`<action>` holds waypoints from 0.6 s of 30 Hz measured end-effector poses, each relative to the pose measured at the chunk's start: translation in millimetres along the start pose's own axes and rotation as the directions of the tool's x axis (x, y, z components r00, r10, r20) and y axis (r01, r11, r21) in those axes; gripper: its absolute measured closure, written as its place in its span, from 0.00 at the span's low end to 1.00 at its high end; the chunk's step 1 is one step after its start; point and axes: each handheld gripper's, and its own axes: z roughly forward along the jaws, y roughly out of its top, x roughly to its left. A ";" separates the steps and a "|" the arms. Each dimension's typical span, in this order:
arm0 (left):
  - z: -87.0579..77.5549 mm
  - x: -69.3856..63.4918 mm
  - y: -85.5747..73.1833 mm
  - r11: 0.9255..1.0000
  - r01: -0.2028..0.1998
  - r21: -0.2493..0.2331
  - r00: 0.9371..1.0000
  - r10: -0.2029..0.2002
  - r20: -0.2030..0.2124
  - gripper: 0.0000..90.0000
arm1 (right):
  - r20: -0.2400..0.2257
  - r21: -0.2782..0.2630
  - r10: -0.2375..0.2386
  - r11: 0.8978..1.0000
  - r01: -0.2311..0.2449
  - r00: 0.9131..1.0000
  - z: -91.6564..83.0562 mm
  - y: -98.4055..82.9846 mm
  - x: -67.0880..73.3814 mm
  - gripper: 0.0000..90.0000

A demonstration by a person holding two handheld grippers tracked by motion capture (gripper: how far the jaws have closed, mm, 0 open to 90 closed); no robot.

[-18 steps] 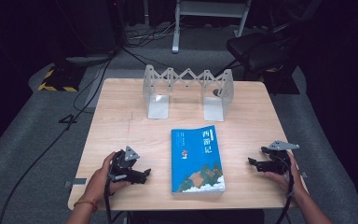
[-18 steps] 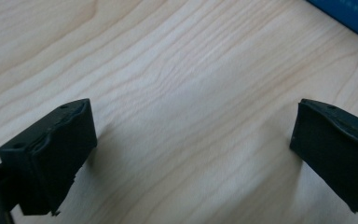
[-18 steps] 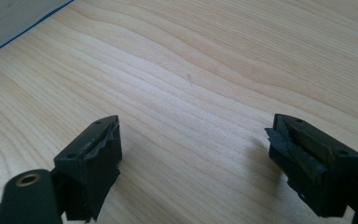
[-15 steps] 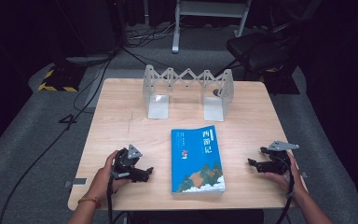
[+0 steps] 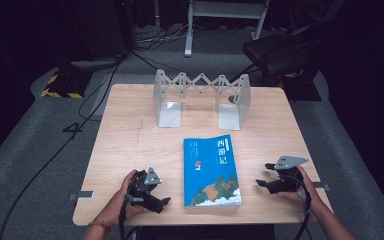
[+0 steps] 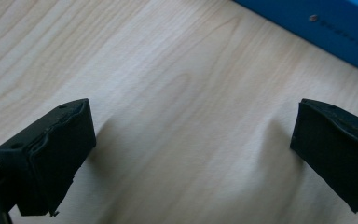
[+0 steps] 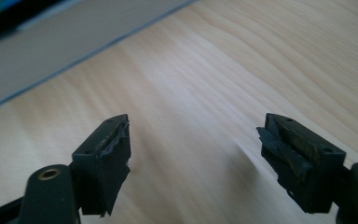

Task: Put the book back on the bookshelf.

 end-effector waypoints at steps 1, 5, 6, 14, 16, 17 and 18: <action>-0.3 -3.8 0.0 1.000 -0.017 0.003 1.000 0.017 0.013 0.00 | -0.012 0.006 -0.017 1.000 0.018 1.000 1.5 3.4 4.6 0.27; 0.7 -11.0 1.2 0.998 -0.065 0.005 0.996 0.065 0.054 0.00 | -0.040 0.016 -0.075 0.997 0.076 0.996 5.0 13.9 18.1 0.27; 1.8 -13.7 2.0 0.997 -0.075 0.001 0.995 0.075 0.062 0.00 | -0.045 0.012 -0.090 0.996 0.091 0.995 5.5 17.0 22.0 0.27; 12.7 -39.0 11.5 0.994 -0.106 -0.030 0.990 0.108 0.086 0.00 | -0.120 0.022 -0.119 0.992 0.123 0.986 15.1 27.1 29.4 0.27; 14.2 -44.0 12.9 0.995 -0.100 -0.030 0.991 0.102 0.082 0.00 | -0.133 0.027 -0.130 0.990 0.135 0.983 19.1 29.8 31.6 0.27; 14.9 -44.9 13.7 0.994 -0.105 -0.033 0.991 0.108 0.083 0.00 | -0.136 0.028 -0.136 0.990 0.142 0.981 20.7 30.8 32.8 0.27; 16.6 -47.5 15.5 0.994 -0.103 -0.035 0.991 0.105 0.082 0.00 | -0.141 0.030 -0.139 0.989 0.145 0.980 21.6 31.2 33.8 0.27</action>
